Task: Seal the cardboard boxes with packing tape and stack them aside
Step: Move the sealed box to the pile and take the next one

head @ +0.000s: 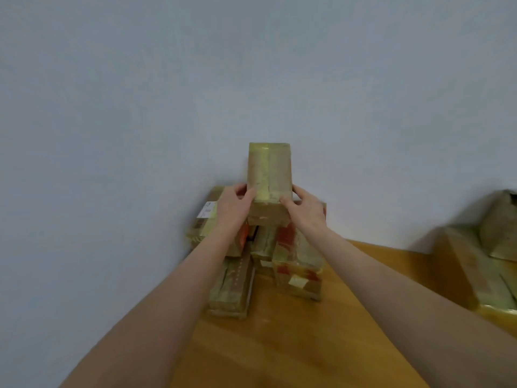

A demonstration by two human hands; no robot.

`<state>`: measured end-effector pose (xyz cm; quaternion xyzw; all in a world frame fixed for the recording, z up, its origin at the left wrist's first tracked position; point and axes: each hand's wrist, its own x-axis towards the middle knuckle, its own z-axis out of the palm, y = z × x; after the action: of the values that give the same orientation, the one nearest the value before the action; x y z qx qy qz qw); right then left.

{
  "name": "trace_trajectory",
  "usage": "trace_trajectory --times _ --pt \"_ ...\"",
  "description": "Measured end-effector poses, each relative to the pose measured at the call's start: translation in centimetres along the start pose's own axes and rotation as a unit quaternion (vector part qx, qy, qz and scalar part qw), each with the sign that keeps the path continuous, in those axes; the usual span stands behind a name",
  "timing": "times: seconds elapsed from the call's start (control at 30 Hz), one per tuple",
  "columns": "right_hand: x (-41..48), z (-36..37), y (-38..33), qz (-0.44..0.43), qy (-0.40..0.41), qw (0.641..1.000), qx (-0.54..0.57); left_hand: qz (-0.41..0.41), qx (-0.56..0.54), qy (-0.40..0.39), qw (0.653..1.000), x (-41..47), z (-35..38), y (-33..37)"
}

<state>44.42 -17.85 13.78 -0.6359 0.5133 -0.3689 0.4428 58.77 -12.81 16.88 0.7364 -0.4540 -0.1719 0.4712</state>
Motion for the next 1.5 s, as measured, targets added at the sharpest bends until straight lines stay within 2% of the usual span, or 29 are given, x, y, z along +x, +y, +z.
trace_trajectory --times 0.2,0.33,0.43,0.53,0.67,1.07,1.3,1.5 --pt "3.6 6.3 1.8 0.037 -0.018 0.994 -0.106 -0.027 0.092 -0.035 0.995 5.0 0.1 -5.6" --pt "4.9 7.4 2.7 0.07 -0.071 0.978 -0.185 -0.05 0.138 -0.101 0.984 6.3 0.6 -7.9" --pt "4.8 7.7 3.0 0.083 -0.121 0.969 -0.196 -0.017 0.199 -0.102 0.974 6.7 1.6 -7.8" --pt "4.4 6.0 2.4 0.061 -0.079 0.971 -0.216 0.039 0.243 -0.068 0.967 6.8 2.6 -6.5" --pt "2.9 0.6 1.9 0.07 -0.023 0.958 -0.278 0.12 0.257 -0.097 0.954 5.4 5.8 -3.1" --pt "-5.6 -21.8 6.8 0.122 0.156 0.93 -0.311 0.183 0.218 -0.228 0.931 -7.6 21.2 9.5" --pt "-10.2 -35.7 13.0 0.143 0.189 0.931 -0.279 0.146 0.146 -0.267 0.941 -18.5 31.3 16.9" --pt "-11.0 -44.8 15.7 0.186 0.216 0.942 -0.175 0.079 0.074 -0.235 0.966 -21.3 35.3 21.2"
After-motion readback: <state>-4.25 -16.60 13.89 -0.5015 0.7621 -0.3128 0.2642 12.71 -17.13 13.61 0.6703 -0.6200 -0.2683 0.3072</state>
